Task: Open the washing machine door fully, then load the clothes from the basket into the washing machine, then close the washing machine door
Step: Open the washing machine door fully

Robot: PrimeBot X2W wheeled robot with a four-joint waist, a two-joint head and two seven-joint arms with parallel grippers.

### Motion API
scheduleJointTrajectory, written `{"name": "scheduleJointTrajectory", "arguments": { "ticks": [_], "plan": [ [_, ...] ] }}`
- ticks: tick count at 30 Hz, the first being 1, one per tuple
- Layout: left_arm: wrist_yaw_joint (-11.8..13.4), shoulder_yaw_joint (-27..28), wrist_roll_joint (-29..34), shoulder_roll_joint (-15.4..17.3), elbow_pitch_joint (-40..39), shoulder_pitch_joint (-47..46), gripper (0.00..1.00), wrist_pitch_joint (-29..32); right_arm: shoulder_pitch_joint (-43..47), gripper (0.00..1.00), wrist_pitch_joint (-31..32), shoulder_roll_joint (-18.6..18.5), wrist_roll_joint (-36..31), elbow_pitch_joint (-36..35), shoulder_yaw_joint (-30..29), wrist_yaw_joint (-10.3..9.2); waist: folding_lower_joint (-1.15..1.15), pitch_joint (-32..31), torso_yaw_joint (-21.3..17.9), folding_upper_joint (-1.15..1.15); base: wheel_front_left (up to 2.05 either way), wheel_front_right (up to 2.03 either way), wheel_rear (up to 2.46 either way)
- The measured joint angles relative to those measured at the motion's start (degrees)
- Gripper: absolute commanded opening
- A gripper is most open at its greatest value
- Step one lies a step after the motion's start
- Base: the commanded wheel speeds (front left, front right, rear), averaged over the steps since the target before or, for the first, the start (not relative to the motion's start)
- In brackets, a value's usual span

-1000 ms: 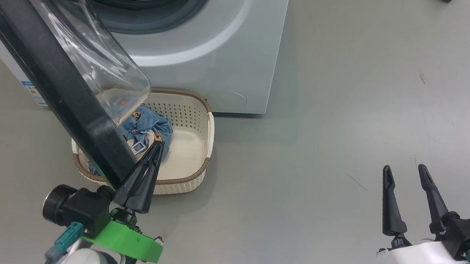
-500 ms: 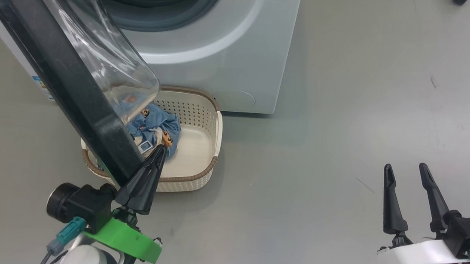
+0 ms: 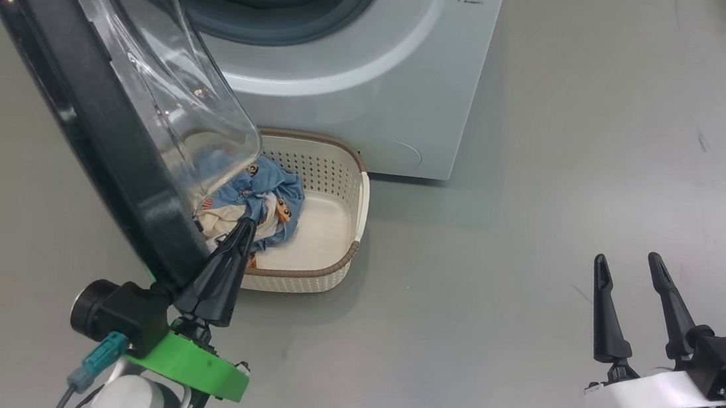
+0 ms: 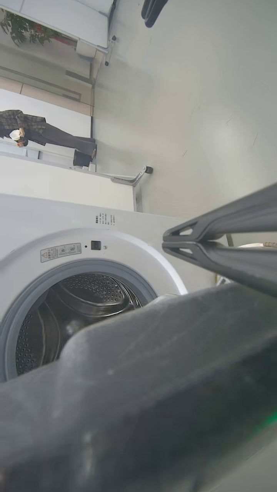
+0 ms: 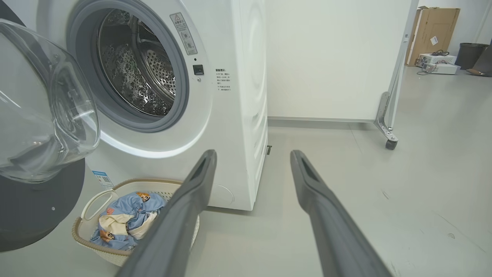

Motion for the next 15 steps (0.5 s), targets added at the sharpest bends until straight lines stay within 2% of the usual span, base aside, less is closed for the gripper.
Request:
{"name": "scheduleJointTrajectory", "arguments": {
  "ticks": [15],
  "plan": [
    [0.1,2.85,-0.65,-0.25,-1.2,1.08,0.0,-0.04,-0.13,1.0,0.0,0.09,-0.57,0.38,0.29,0.83,0.0,0.72,2.57,0.0,0.0,0.0,0.0]
  ]
}}
